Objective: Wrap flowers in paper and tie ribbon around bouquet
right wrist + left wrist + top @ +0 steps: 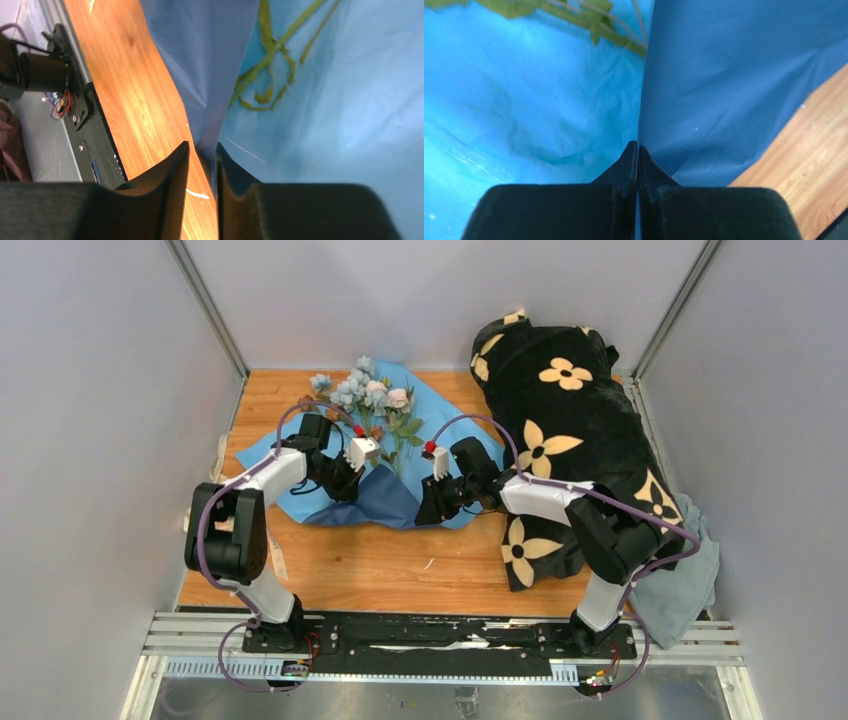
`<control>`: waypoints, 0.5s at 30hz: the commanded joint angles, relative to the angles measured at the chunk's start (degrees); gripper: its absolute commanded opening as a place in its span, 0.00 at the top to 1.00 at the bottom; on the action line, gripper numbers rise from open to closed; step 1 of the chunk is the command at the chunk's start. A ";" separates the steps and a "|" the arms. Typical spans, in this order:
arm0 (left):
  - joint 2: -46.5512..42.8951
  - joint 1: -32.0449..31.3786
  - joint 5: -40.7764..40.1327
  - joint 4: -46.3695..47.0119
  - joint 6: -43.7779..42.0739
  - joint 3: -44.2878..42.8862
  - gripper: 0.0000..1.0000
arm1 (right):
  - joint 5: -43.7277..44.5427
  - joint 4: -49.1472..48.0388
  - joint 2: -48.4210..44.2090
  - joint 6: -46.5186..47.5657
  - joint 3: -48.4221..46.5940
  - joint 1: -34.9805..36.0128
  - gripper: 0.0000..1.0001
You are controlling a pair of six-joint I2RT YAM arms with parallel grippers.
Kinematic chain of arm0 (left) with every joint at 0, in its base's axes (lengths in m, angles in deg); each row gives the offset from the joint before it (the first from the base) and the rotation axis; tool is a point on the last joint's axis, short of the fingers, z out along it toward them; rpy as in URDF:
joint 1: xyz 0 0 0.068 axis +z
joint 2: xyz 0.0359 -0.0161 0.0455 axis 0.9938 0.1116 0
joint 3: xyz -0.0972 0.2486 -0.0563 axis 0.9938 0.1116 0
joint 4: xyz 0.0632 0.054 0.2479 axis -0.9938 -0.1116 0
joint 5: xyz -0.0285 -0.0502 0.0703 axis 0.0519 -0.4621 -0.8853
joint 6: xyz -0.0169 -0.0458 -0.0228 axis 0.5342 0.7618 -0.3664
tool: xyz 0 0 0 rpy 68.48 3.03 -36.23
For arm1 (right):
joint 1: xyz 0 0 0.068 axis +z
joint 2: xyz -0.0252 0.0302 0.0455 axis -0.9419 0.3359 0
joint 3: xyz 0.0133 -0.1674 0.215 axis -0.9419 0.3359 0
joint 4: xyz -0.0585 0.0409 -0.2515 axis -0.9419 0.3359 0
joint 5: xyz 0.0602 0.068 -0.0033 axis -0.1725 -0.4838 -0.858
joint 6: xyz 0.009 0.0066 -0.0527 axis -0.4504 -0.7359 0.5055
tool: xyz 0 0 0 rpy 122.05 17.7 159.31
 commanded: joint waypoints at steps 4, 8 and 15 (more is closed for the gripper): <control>5.34 0.21 -9.86 7.23 6.02 -1.03 1.00 | 17.77 13.33 -5.46 4.18 -4.03 -1.26 0.59; 6.21 0.21 -11.17 9.09 7.19 -0.04 1.00 | 28.77 13.14 -10.09 6.95 -4.24 2.21 0.60; 6.66 0.21 -11.79 10.76 9.10 1.24 1.00 | 10.54 0.00 2.47 0.50 -11.18 5.69 0.80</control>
